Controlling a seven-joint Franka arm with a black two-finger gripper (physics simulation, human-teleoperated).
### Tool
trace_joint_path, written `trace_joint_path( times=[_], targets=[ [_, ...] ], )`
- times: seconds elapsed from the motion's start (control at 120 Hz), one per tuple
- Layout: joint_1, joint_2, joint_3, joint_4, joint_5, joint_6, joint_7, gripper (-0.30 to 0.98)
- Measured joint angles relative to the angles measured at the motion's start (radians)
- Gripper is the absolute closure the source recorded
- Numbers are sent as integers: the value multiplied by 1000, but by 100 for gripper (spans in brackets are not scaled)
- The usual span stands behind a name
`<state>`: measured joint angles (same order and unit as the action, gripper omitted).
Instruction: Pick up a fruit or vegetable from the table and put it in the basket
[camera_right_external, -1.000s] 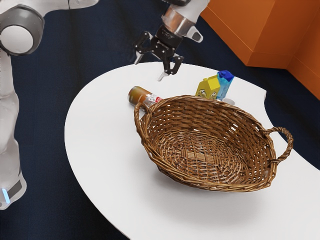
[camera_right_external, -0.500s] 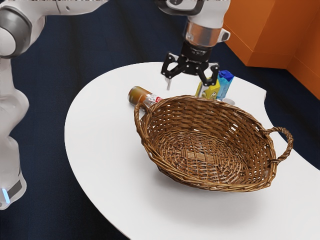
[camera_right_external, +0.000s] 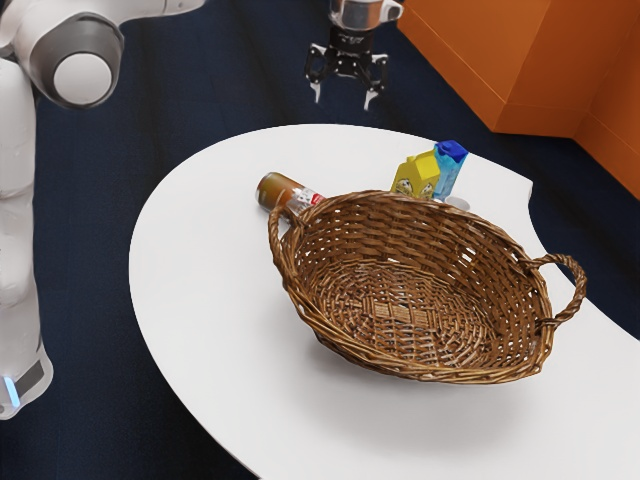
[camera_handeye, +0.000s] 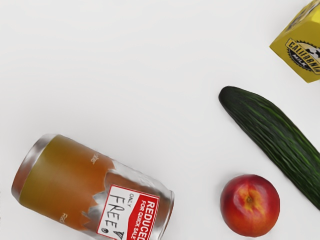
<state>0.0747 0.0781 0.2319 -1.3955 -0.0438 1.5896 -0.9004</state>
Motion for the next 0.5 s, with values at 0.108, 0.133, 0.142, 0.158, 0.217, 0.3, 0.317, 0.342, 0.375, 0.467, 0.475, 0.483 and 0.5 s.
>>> trace_joint_path(
  times=[0.108, 0.133, 0.142, 0.158, 0.217, 0.3, 0.317, 0.342, 0.375, 0.467, 0.475, 0.483, 0.5],
  targets=[
    [-26, -65, -22, -102, -11, 48, 80, 0],
    [-36, -83, -28, -130, -13, 64, 96, 0],
    [-39, -89, -30, -139, -13, 69, 102, 0],
    [-47, -103, -33, -159, -14, 79, 112, 0],
    [-71, -123, -41, -204, -15, 112, 144, 0],
    [-88, -101, -45, -222, -25, 152, 186, 0],
    [-90, -92, -45, -222, -29, 159, 194, 0],
    [-92, -77, -46, -220, -33, 169, 205, 0],
    [-94, -59, -47, -216, -37, 182, 220, 0],
    [-93, -15, -50, -202, -56, 209, 256, 0],
    [-92, -13, -50, -201, -59, 211, 259, 0],
    [-90, -11, -50, -201, -61, 213, 262, 0],
    [-87, -8, -50, -200, -65, 217, 268, 0]
  ],
)
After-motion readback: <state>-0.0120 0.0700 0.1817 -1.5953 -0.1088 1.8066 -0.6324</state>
